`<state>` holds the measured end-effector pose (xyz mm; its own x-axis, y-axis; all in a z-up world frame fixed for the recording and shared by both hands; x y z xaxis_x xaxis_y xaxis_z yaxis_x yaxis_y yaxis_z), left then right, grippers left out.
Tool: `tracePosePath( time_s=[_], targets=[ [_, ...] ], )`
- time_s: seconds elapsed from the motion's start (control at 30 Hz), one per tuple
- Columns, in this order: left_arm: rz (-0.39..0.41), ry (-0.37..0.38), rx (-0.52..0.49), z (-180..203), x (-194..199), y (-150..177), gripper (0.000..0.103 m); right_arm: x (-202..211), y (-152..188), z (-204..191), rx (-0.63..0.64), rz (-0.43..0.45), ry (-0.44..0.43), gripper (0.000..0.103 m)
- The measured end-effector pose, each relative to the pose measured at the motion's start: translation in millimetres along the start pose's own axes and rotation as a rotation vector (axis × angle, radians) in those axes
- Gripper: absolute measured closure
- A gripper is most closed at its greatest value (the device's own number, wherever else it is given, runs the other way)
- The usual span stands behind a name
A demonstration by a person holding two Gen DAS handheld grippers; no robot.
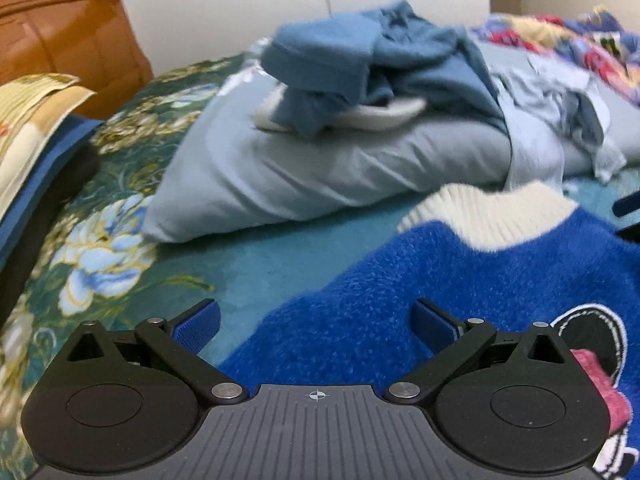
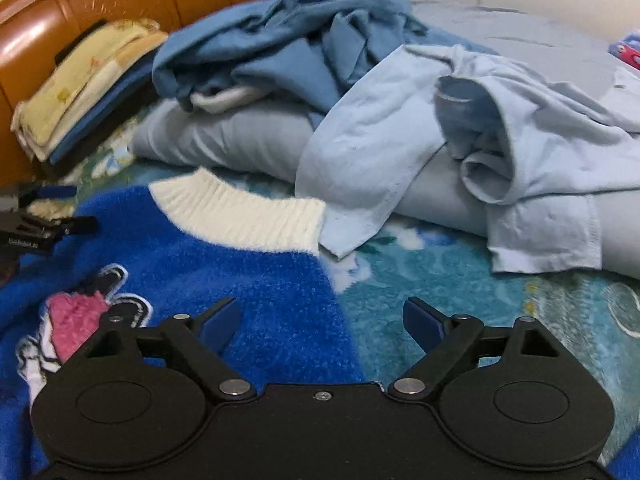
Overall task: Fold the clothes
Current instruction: 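Release the sleeve with the right gripper and move toward the white collar, then grasp the white collar rib with the right gripper while the left gripper grasps the sweater edge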
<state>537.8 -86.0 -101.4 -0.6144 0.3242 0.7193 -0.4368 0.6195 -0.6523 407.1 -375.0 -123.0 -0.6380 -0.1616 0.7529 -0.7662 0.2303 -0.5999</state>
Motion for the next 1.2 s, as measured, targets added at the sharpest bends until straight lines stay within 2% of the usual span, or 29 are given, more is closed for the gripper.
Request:
tracePosePath(
  time_s=[0.13, 0.2, 0.27, 0.33, 0.4, 0.43, 0.47, 0.53, 0.6, 0.67, 0.87, 1.1, 1.2],
  targets=[
    [-0.028, 0.027, -0.051, 10, -17, -5, 0.005, -15, 3, -9, 0.05, -0.052, 0.004, 0.032],
    [-0.042, 0.046, -0.077, 16, -25, -5, 0.013, -20, 5, -14, 0.076, -0.064, 0.014, 0.036],
    [-0.052, 0.052, -0.092, 21, -32, -5, 0.016, -22, 6, -19, 0.106, -0.068, 0.019, 0.043],
    [-0.052, 0.075, -0.078, 25, -35, -5, 0.028, -23, 6, -23, 0.123, -0.068, 0.023, 0.05],
    [-0.05, 0.109, -0.061, 30, -34, -4, 0.052, -23, 7, -27, 0.137, -0.065, 0.025, 0.056],
    [-0.049, 0.116, -0.061, 32, -32, -4, 0.055, -22, 7, -28, 0.144, -0.06, 0.027, 0.063],
    [-0.047, 0.108, -0.073, 35, -29, -3, 0.064, -21, 8, -30, 0.152, -0.055, 0.03, 0.067],
    [-0.041, 0.081, -0.094, 40, -23, -2, 0.075, -18, 9, -33, 0.168, -0.037, 0.047, 0.086],
    [-0.033, 0.054, -0.097, 43, -17, 1, 0.09, -14, 10, -37, 0.183, -0.017, 0.067, 0.09],
    [-0.017, 0.039, -0.081, 42, -9, 2, 0.095, -9, 11, -41, 0.184, 0.003, 0.062, 0.091],
    [0.09, -0.033, -0.018, 30, 21, -5, 0.097, 19, -6, -54, 0.168, 0.12, 0.077, 0.092],
    [0.272, -0.208, 0.053, -4, 62, -36, 0.097, 42, -55, -76, 0.221, 0.315, 0.154, 0.094],
    [0.303, -0.303, 0.104, -28, 63, -47, 0.097, 39, -82, -89, 0.253, 0.392, 0.188, 0.094]
  ],
)
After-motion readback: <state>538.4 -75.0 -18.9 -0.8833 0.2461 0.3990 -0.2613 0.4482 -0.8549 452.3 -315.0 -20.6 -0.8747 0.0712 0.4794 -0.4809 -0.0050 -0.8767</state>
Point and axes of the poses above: each gripper's, at about its wrist camera, not at the fingertips, and x roughly against the way its jaws point, z to its right, y to its underside, the point moved 7 cm from there along -x, roughly the way its jaws point, and after that the axes turned 6 degrees about -x, right-handed, at the moved point
